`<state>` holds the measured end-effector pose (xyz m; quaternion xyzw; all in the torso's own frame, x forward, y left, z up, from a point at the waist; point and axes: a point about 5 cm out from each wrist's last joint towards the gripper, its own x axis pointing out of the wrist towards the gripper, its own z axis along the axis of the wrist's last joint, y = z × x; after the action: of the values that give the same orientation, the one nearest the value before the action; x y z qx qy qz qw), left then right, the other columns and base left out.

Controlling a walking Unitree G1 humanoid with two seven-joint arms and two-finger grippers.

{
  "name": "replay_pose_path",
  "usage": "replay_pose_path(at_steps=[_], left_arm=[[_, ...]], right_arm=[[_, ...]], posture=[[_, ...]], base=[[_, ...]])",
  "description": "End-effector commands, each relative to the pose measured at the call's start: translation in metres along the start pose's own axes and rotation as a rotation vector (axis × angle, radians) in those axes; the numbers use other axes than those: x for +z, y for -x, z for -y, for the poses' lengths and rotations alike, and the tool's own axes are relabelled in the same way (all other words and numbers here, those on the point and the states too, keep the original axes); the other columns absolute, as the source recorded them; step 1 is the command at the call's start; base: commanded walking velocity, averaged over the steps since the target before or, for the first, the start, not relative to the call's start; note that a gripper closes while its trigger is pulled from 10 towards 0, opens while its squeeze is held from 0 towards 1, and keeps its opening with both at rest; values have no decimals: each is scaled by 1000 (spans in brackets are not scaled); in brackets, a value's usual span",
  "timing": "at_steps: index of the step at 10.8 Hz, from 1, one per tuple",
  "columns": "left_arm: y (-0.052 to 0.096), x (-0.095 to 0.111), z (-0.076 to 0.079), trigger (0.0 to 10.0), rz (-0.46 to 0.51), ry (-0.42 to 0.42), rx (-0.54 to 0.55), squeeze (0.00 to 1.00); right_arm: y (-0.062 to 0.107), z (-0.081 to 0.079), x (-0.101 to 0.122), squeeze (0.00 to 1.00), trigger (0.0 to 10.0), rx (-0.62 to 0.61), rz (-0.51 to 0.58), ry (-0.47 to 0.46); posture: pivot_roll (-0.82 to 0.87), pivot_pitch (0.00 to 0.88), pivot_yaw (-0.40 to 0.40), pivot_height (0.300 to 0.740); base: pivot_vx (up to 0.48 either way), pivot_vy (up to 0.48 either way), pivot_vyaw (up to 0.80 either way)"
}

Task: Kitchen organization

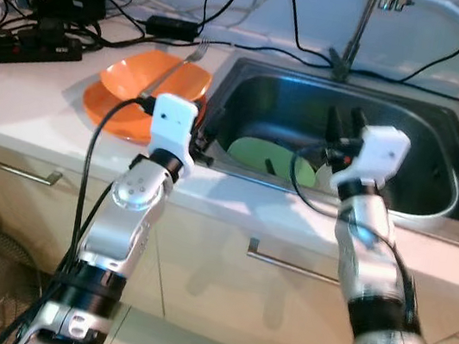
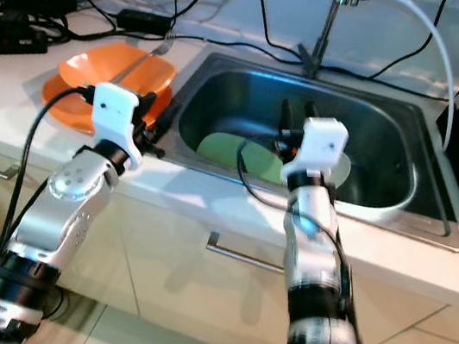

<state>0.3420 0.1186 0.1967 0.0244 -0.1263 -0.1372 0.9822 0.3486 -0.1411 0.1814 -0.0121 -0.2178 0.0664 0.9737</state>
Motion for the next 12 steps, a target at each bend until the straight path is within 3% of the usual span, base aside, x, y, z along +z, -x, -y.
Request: replay_pose_path(at_steps=[1, 3, 4, 6, 9, 12], left_arm=[[-2, 1, -8, 10000, 14, -25, 48, 0], [-3, 1, -19, 10000, 14, -66, 93, 0], [-7, 5, -32, 10000, 31, -71, 142, 0], [-18, 11, -42, 10000, 43, -65, 173, 0], [-36, 3, -61, 10000, -58, -57, 195, 0], [-42, -5, -65, 10000, -122, -4, 206, 0]], right_arm=[[6, -7, -4, 0, 10000, 18, -29, -11], [10, -11, -7, 0, 10000, 18, -56, -16], [15, -19, -13, 0, 10000, 26, -85, -24], [19, -29, -17, 0, 10000, 40, -112, -48], [16, -31, -13, 0, 10000, 46, -107, -47], [15, -29, -11, 0, 10000, 40, -108, -40]], posture=[[139, 0, 3, 740], [146, 0, 1, 740], [162, 4, -3, 740], [158, 1, 0, 740], [143, 0, -2, 740], [133, 2, -3, 740]], base=[[0, 0, 0], [0, 0, 0], [0, 0, 0], [0, 0, 0], [0, 0, 0], [0, 0, 0]])
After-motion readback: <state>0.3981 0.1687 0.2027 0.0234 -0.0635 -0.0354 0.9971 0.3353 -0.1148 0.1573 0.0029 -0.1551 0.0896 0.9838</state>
